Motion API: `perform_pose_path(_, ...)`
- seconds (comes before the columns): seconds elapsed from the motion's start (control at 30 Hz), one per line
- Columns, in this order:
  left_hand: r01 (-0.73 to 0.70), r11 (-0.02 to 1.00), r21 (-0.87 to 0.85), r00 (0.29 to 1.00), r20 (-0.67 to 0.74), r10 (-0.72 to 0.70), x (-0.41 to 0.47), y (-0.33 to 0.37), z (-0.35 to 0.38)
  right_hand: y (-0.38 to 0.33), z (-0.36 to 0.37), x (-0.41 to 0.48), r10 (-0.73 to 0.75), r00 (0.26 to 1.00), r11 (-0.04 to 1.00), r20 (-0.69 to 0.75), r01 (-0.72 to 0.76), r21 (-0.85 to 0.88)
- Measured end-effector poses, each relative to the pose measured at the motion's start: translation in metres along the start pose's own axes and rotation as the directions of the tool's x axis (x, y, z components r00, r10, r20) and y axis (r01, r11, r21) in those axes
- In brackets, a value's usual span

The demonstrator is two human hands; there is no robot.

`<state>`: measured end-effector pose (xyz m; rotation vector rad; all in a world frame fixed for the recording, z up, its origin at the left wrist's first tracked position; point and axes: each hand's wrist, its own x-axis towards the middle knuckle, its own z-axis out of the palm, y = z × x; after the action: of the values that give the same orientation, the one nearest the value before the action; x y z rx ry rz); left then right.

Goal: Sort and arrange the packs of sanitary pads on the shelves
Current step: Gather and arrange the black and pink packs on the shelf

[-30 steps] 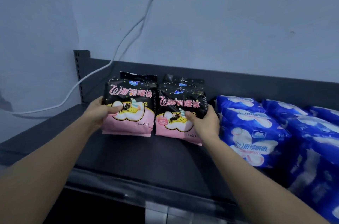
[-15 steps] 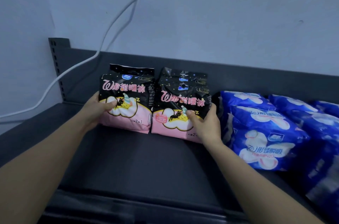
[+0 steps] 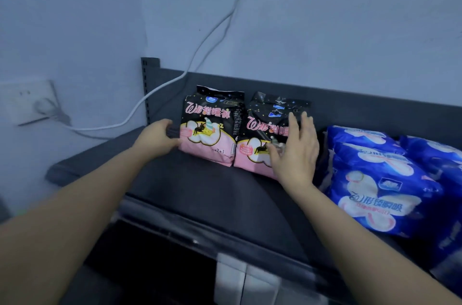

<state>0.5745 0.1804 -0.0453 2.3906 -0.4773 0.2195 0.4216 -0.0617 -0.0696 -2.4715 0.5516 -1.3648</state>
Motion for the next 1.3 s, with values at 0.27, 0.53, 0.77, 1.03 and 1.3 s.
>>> perform_pose_path(0.27, 0.137, 0.954, 0.267, 0.983, -0.157, -0.097, -0.130, -0.008, -0.066, -0.041, -0.021, -0.036, -0.289, 0.839, 0.957, 0.461, 0.234, 0.174)
perform_pose_path(0.53, 0.448, 0.726, 0.523, 0.894, -0.280, -0.350, -0.302, -0.028, -0.149, -0.123, -0.061, -0.100, -0.547, 0.552, 0.836, 0.629, 0.407, 0.369)
perform_pose_path(0.77, 0.654, 0.439, 0.616, 0.745, -0.426, -0.513, -0.438, -0.033, -0.213, -0.212, -0.099, -0.166, -0.720, 0.306, 0.681, 0.622, 0.484, 0.550)
perform_pose_path(1.03, 0.814, 0.202, 0.545, 0.537, -0.572, -0.620, -0.589, -0.032, -0.269, -0.312, -0.157, -0.252, -0.865, 0.101, 0.471, 0.491, 0.499, 0.727)
perform_pose_path(1.3, 0.914, 0.024, 0.406, 0.312, -0.662, -0.682, -0.744, -0.030, -0.316, -0.406, -0.233, -0.353, -0.933, -0.030, 0.297, 0.358, 0.495, 0.817)
